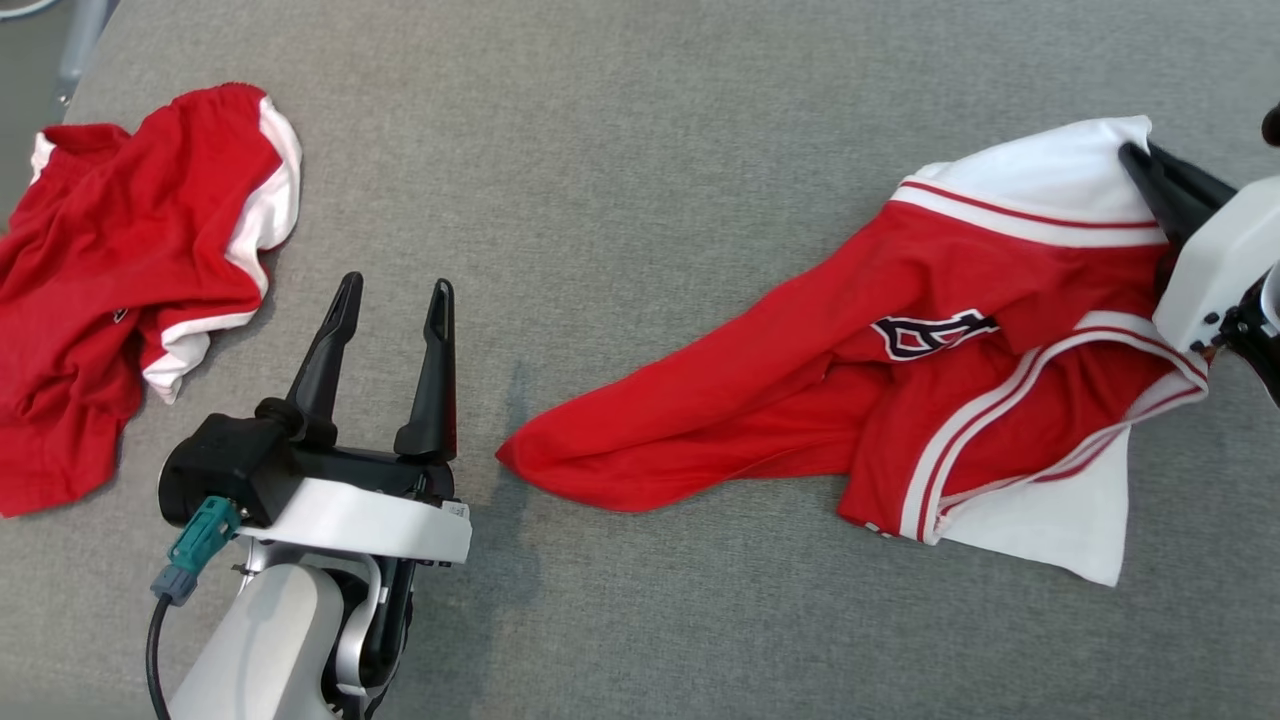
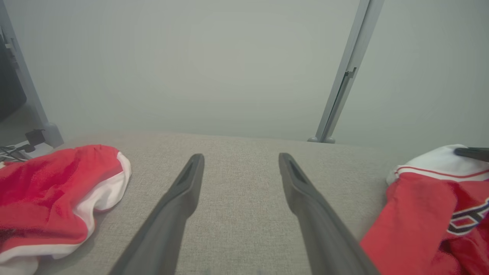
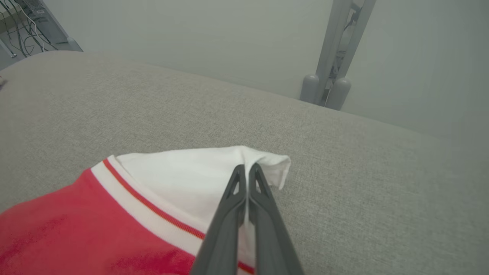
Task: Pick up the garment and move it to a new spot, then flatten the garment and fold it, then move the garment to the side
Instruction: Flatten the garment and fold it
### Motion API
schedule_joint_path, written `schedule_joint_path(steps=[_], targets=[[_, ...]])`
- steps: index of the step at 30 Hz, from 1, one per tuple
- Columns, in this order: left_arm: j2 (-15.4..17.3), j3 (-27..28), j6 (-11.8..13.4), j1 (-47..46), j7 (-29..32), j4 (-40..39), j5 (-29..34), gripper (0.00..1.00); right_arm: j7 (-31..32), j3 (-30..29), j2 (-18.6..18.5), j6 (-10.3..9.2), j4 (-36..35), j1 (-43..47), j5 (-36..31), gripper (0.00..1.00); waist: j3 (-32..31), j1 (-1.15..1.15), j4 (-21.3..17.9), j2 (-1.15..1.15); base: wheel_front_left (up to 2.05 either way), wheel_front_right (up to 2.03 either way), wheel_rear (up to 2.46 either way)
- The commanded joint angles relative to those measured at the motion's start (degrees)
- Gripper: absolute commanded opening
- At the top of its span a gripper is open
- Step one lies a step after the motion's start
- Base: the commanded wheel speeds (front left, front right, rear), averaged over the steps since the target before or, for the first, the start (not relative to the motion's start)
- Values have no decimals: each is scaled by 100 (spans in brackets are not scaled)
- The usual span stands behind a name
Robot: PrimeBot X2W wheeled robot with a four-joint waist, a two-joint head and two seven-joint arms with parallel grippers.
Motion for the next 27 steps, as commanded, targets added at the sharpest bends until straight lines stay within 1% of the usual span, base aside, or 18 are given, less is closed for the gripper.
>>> schedule_joint_path(steps=[1, 4, 6, 10, 13, 15, 16, 17, 19, 23, 24, 27], targets=[[2, 54, -44, 33, -19, -8, 28, 100, -94, 36, -56, -1, -136, -52, -13, 0, -64, 0, -73, 0, 0, 0, 0], [11, 112, -50, 109, -19, -2, 69, 100, -307, 190, -240, -1, -614, -123, -252, 0, -155, 0, -184, 0, 0, 0, 0], [9, 137, -54, 149, -19, -4, 72, 100, -469, 317, -370, -1, -1018, -112, -528, 0, -219, 0, -259, 0, 0, 0, 0], [20, 190, -44, 258, -19, -12, 89, 100, -633, 632, -644, -1, -1950, 246, -1052, 0, -374, 0, -394, 0, 0, 0, 0], [39, 221, -13, 334, -19, -25, 88, 100, -529, 717, -766, -1, -2589, 761, -1348, 0, -485, 0, -481, 0, 0, 0, 0], [51, 230, 8, 391, -19, -43, 80, 100, -472, 619, -786, -2, -2913, 1205, -1454, 0, -545, 0, -536, 0, 0, 0, 0], [62, 238, 12, 422, -19, -56, 71, 100, -437, 580, -784, -2, -3045, 1492, -1493, 0, -582, 0, -566, 0, 0, 0, 0], [82, 253, 31, 476, -16, -87, 48, 100, -394, 412, -725, -2, -3245, 2023, -1559, 0, -626, 0, -624, 0, 0, 0, 0], [107, 257, 44, 523, 4, -122, 29, 100, -420, 198, -638, -2, -3377, 2551, -1629, 0, -666, 0, -678, 0, 0, 0, 0], [162, 260, 68, 608, 60, -192, 17, 100, -372, -155, -424, -1, -3305, 3458, -1650, 0, -737, 0, -791, 0, 0, 0, 0], [162, 260, 68, 608, 60, -192, 17, 100, -372, -155, -424, -1, -3305, 3458, -1650, 0, -737, 0, -791, 0, 0, 0, 0], [190, 249, 107, 645, 108, -238, 18, 100, -508, -343, -190, -1, -3053, 3872, -1588, 0, -799, 0, -868, 0, 0, 0, 0]])
